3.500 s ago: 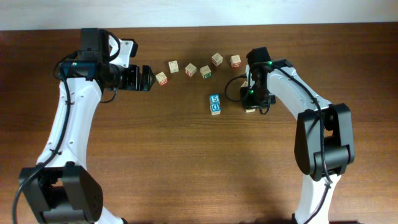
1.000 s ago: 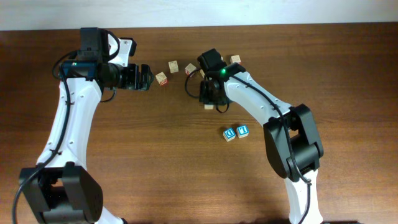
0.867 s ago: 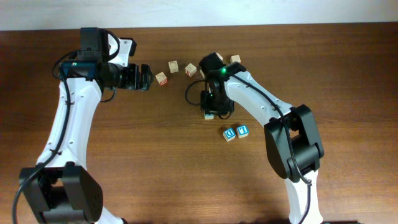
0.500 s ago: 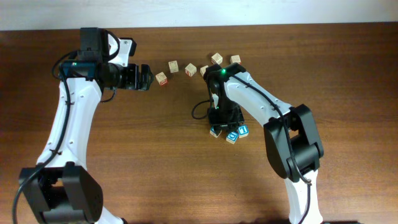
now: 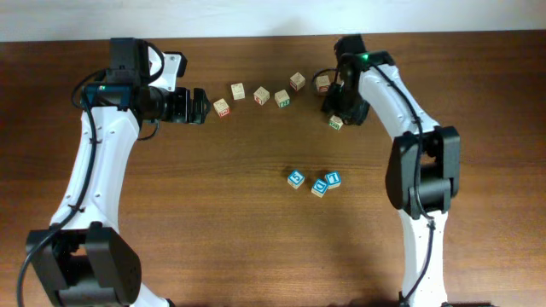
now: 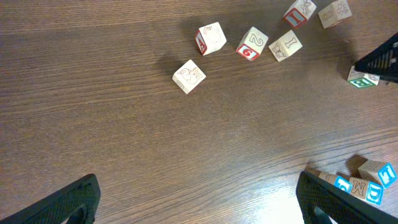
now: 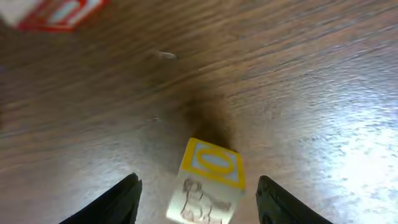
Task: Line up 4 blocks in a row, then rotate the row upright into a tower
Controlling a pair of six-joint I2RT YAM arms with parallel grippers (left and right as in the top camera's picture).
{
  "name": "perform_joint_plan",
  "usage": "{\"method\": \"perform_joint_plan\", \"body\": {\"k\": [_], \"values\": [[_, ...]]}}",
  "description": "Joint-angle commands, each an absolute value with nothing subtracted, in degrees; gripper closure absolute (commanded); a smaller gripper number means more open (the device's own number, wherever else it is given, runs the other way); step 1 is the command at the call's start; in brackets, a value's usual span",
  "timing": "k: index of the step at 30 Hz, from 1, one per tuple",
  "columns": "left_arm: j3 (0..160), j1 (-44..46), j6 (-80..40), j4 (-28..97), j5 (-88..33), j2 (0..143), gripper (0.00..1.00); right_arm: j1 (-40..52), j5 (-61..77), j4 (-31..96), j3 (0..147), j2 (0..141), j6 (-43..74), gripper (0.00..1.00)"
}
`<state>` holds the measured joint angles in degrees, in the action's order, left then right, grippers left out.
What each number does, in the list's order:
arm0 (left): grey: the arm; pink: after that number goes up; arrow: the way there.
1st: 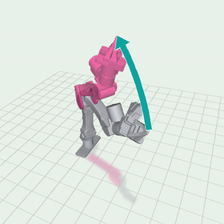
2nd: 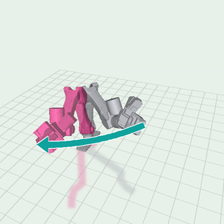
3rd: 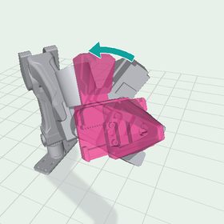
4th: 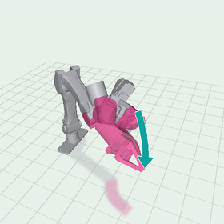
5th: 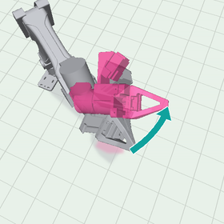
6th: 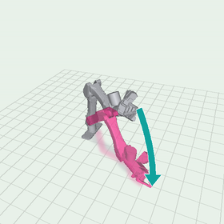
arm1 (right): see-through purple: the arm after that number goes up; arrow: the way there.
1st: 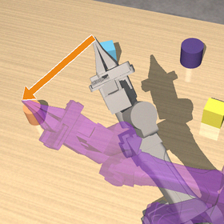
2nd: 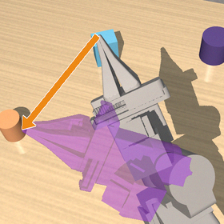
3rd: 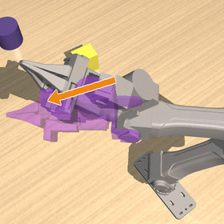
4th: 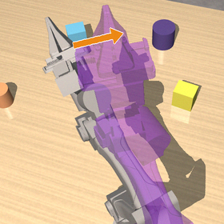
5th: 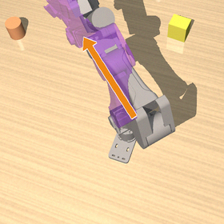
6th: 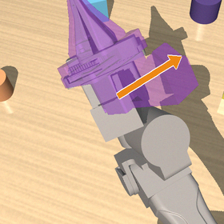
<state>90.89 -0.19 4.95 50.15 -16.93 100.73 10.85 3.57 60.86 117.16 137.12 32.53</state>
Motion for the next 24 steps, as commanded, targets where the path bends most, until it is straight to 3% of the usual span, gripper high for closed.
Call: {"method": "perform_joint_plan", "body": {"k": [1, 2, 5, 7, 13, 21, 24], "values": [[91.8, -0.2, 5.3, 50.2, -16.7, 100.8, 0.01, 12.6, 4.2, 60.8, 116.6, 138.3, 33.3, 0.54], [91.8, -0.2, 5.3, 50.2, -16.7, 100.8, 0.01, 13.8, 2.7, 60.8, 116.4, 138.3, 33.3, 0.66], [91.8, -0.2, 5.3, 50.2, -16.7, 100.8, 0.01, 15.5, 7.2, 60.6, 116.4, 138.3, 24.2, 0.71], [91.8, -0.2, 5.3, 50.2, -16.7, 100.8, 0.01, 18.5, 16.7, 62.0, 116.4, 138.3, 16.5, 0.71], [91.8, -0.2, 5.3, 50.2, -16.7, 100.8, 0.01, 32.2, 21.8, 67.1, 116.4, 138.3, 23.0, 0.7], [91.8, -0.2, 5.3, 50.2, -16.7, 100.8, 0.01, 34.9, -2.0, 81.1, 116.4, 138.3, 23.0, 0.69], [91.8, -0.2, 5.3, 50.2, -16.7, 100.8, 0.01, 34.9, 0.3, 82.0, 116.4, 138.3, 22.9, 0.54]]}}
